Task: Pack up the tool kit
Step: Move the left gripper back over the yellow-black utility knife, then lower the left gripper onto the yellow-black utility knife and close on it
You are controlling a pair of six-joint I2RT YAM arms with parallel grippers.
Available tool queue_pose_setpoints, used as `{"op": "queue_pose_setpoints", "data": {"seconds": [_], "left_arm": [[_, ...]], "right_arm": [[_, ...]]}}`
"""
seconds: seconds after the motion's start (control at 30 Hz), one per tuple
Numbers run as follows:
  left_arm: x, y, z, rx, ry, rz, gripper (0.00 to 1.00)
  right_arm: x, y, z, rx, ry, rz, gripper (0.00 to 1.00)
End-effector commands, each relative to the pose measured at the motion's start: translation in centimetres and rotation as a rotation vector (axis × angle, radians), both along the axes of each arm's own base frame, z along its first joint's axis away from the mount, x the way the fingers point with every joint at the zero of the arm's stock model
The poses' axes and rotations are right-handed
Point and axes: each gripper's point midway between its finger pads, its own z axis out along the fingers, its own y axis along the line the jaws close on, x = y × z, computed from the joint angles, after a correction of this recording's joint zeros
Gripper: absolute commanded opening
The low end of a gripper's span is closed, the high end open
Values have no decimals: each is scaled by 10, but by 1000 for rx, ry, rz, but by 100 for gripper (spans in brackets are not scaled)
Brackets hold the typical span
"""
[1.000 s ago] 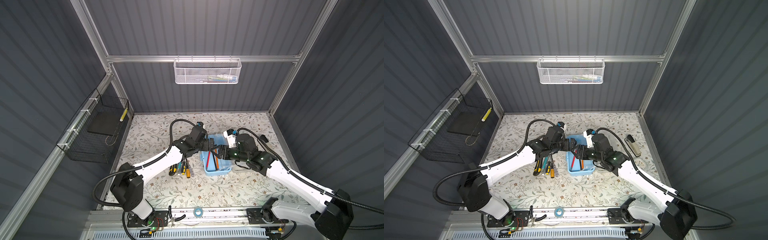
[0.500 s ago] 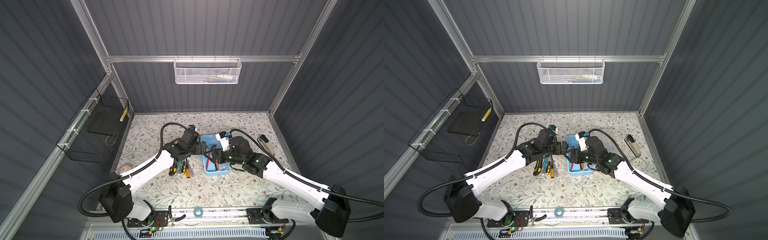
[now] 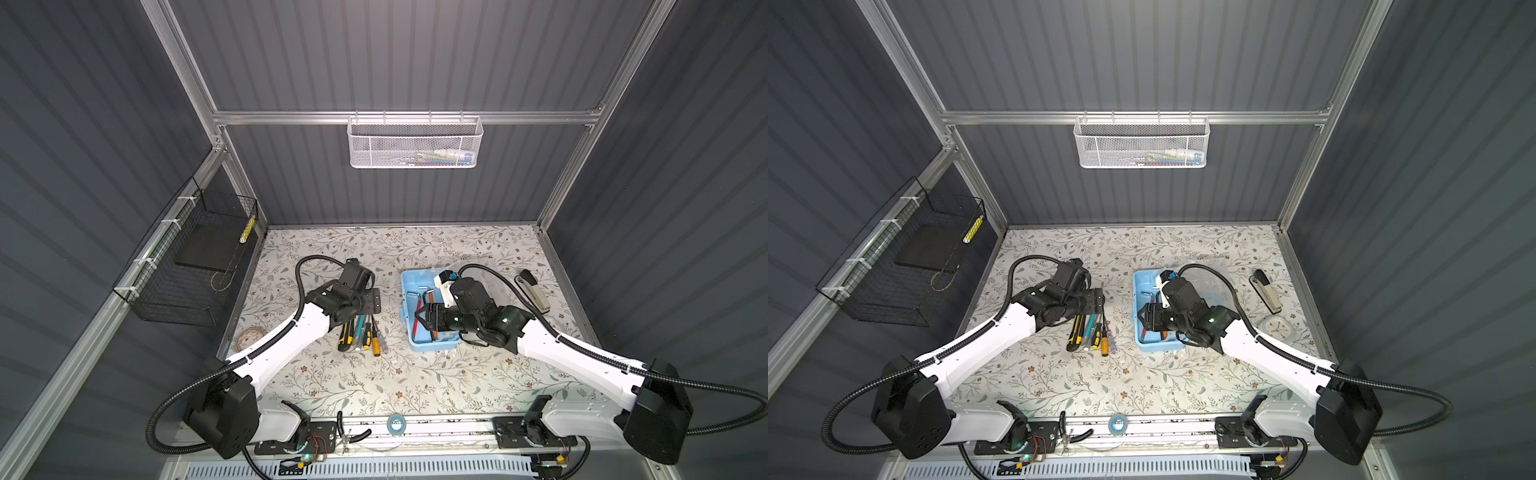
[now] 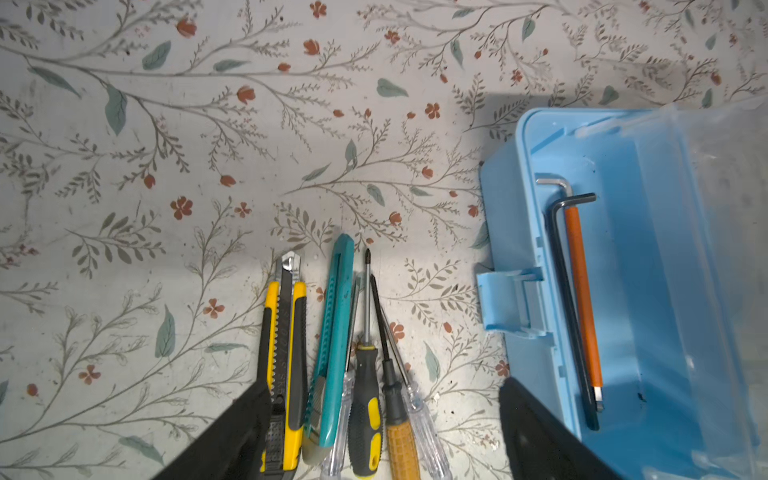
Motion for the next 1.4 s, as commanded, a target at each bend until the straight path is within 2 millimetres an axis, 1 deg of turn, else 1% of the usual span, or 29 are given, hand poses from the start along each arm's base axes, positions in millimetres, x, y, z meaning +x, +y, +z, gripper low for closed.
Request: {"op": "queue_pose_setpoints", "data": {"seconds": [0.0, 0.1, 0.27, 0.43, 0.57, 0.67, 0.8, 0.9, 1.07, 1.13, 1.23, 1.37], "left_arm": [[0, 10, -18, 47, 38, 17, 80], [2, 12, -25, 73, 36, 11, 76], [5, 16, -34, 117, 35, 13, 75], [7, 16, -43, 137, 40, 1, 73], [11, 10, -50, 131, 49, -14, 68], [13, 8, -57, 137, 64, -19, 61], [15, 6, -66, 141, 73, -20, 59], [16, 7, -73, 156, 82, -19, 55], [15, 11, -83, 177, 93, -12, 52], [14, 12, -86, 182, 98, -8, 51], [13, 14, -89, 192, 100, -9, 50], [13, 21, -87, 223, 94, 8, 50]], "right_arm": [[3, -1, 0, -19, -2, -16, 65], [5, 0, 1, -24, -9, -19, 65], [8, 4, -2, -24, 1, -19, 65], [10, 8, -3, -24, 7, -16, 65], [11, 9, -3, -26, 11, -16, 64], [11, 9, -6, -33, 18, -19, 64], [12, 9, -10, -35, 26, -22, 64], [11, 8, -11, -34, 27, -31, 64], [10, 5, -15, -37, 33, -42, 65], [10, 4, -15, -35, 31, -44, 64], [11, 4, -14, -33, 29, -48, 64], [11, 6, -14, -28, 29, -47, 64]]}}
